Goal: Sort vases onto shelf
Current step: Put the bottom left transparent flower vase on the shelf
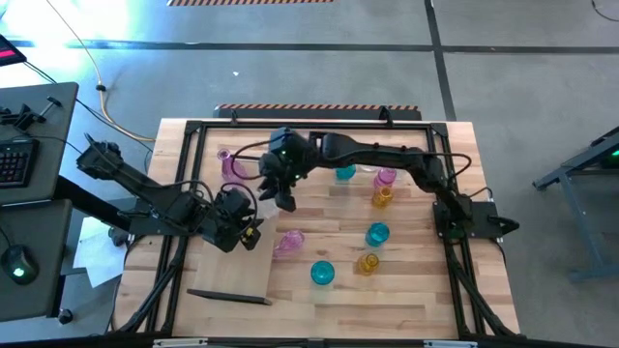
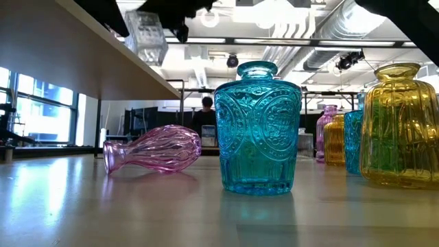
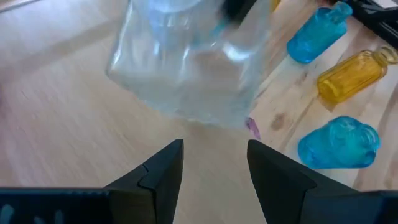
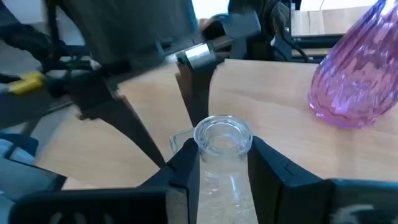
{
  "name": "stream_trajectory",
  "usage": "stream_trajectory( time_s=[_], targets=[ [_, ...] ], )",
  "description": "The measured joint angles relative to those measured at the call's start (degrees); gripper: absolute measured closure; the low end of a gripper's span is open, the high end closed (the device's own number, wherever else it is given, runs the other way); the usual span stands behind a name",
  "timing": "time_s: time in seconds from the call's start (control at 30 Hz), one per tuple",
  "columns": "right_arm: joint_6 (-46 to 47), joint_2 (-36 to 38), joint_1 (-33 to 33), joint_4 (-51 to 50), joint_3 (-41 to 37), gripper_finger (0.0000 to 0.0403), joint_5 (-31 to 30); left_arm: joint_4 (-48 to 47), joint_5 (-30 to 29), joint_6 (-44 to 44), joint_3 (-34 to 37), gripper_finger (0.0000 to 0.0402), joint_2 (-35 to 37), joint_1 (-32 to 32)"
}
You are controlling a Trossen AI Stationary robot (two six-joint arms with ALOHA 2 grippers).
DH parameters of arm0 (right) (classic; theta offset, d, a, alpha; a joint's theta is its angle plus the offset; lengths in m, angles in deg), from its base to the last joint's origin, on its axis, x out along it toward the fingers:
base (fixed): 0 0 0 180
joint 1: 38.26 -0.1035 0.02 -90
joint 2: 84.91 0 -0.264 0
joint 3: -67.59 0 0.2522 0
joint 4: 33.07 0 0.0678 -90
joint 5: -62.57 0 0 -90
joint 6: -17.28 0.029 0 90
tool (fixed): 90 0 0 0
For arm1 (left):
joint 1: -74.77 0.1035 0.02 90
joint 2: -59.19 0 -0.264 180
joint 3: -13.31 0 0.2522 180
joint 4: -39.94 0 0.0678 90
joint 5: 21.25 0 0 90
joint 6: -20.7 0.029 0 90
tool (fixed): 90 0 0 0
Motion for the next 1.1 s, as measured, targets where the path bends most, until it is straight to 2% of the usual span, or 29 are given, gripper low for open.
stream_trajectory(
  time_s=[0.43,0.7,1.1],
  targets=[
    [-0.47,-2.91,-1.09,1.78,0.17,0.0326,-1.1,-0.52,-0.36,-0.55,0.04,0.0232,0.16,-1.22],
    [-1.36,-3.13,-0.03,3.42,0.02,0.0325,-5.06,0.02,-0.73,-0.57,-0.03,0.0232,0.37,-1.5],
    [-1.77,-3.61,0.22,2.47,0.45,0.0325,-5.4,0.45,-0.7,-0.59,-0.06,0.0232,0.42,-1.53]
  ],
)
